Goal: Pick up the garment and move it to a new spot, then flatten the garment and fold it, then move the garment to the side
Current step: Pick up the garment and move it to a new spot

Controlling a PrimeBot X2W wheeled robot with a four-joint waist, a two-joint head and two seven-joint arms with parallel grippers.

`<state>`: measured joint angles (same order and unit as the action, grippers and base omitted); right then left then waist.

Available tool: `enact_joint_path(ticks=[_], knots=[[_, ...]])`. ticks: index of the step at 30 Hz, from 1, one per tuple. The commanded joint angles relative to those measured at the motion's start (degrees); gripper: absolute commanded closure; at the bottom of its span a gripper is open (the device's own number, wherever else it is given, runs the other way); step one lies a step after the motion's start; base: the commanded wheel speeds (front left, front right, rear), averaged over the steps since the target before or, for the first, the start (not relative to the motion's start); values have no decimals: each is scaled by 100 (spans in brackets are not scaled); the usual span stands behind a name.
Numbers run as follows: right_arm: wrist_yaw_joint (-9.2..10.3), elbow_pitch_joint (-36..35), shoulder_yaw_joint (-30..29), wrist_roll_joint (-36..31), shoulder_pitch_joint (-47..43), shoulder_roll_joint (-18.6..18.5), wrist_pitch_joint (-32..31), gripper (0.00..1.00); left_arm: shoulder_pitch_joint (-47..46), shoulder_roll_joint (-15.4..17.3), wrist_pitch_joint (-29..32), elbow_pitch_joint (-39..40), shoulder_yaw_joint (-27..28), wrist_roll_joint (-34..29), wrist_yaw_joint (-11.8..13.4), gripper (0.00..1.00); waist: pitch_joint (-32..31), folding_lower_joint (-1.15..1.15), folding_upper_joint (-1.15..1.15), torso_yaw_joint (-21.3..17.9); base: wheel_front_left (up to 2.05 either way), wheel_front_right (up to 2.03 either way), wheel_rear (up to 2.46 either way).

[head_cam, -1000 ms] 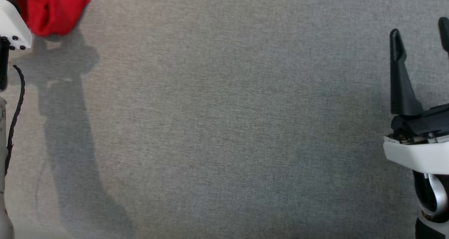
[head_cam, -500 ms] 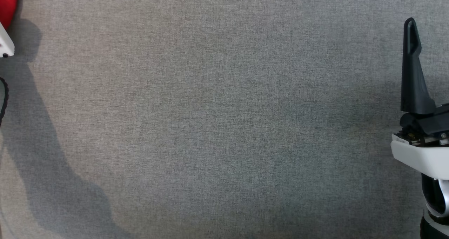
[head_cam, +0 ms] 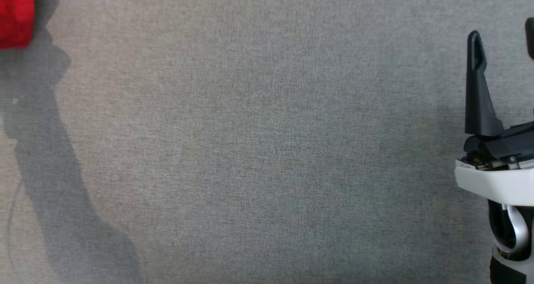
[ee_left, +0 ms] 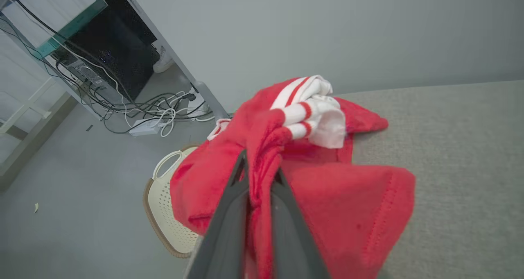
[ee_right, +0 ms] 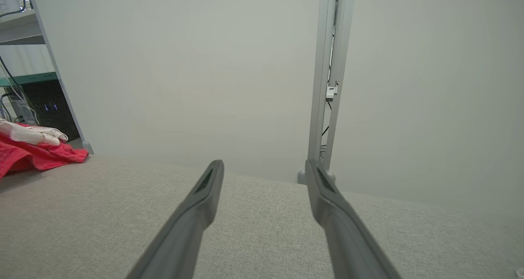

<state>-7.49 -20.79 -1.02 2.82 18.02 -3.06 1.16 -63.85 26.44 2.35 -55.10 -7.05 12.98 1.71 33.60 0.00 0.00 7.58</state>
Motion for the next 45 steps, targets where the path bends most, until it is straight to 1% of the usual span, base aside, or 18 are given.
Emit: enact_joint_path(ticks=[1, 5, 11, 14, 15, 18, 23, 28, 29, 30, 35, 41, 42, 43, 44, 45], knots=[[-1, 90, 3, 49, -58, 1, 82, 0, -108, 52, -9, 66, -48, -60, -42, 100, -289, 0, 0, -50, 0, 0, 0], [-1, 407, -18, 228, -139, 4, 263, 0, -226, 151, 32, 284, -259, -205, -218, 100, -752, 0, 0, -146, 0, 0, 0], [-1, 868, -217, 507, -362, 6, 526, 0, -309, -58, 129, 694, -590, -237, -554, 100, -1487, 0, 0, -334, 0, 0, 0], [-1, 1042, -385, 568, -511, 6, 617, 0, -238, -310, 159, 971, -802, -174, -705, 100, -1832, 0, 0, -427, 0, 0, 0], [-1, 1042, -385, 568, -511, 6, 617, 0, -238, -310, 159, 971, -802, -174, -705, 100, -1832, 0, 0, -427, 0, 0, 0], [-1, 1156, -541, 627, -646, 7, 678, 0, -122, -550, 217, 1323, -1042, -105, -811, 100, -2078, 0, 0, -524, 0, 0, 0], [-1, 1321, -702, 744, -846, 4, 752, 0, 242, -1081, 347, 2039, -1337, 200, -874, 100, -2352, 0, 0, -741, 0, 0, 0], [-1, 1371, -716, 816, -943, 7, 782, 0, 924, -1718, 362, 2713, -1634, 431, -825, 100, -2362, 0, 0, -961, 0, 0, 0], [-1, 1385, -707, 829, -958, 7, 792, 0, 1102, -1833, 360, 2772, -1725, 459, -812, 100, -2337, 0, 0, -1007, 0, 0, 0], [-1, 1419, -678, 859, -959, 7, 803, 0, 1437, -2016, 293, 2809, -1867, 527, -761, 100, -2257, 0, 0, -1100, 0, 0, 0], [-1, 1504, -529, 936, -834, 4, 864, 0, 2118, -2244, -80, 2468, -2186, 584, -546, 100, -2001, 0, 0, -1357, 0, 0, 0], [-1, 1653, -473, 954, -756, 4, 963, 0, 2529, -2303, -697, 1717, -2233, 711, -247, 100, -1819, 0, 0, -1539, 0, 0, 0], [-1, 1674, -476, 950, -748, 4, 962, 0, 2577, -2307, -798, 1606, -2227, 730, -218, 96, -1815, 0, 0, -1552, 0, 0, 0], [-1, 1697, -477, 946, -742, 5, 968, 0, 2611, -2312, -901, 1496, -2236, 740, -214, 78, -1814, 0, 0, -1561, 0, 0, 0], [-1, 1718, -479, 940, -738, 5, 981, 0, 2643, -2315, -988, 1398, -2240, 778, -210, 54, -1819, 0, 0, -1564, 0, 0, 0], [-1, 1737, -486, 931, -736, 5, 993, 0, 2670, -2319, -1080, 1318, -2251, 800, -224, 0, -1833, 0, 0, -1560, 0, 0, 0]])
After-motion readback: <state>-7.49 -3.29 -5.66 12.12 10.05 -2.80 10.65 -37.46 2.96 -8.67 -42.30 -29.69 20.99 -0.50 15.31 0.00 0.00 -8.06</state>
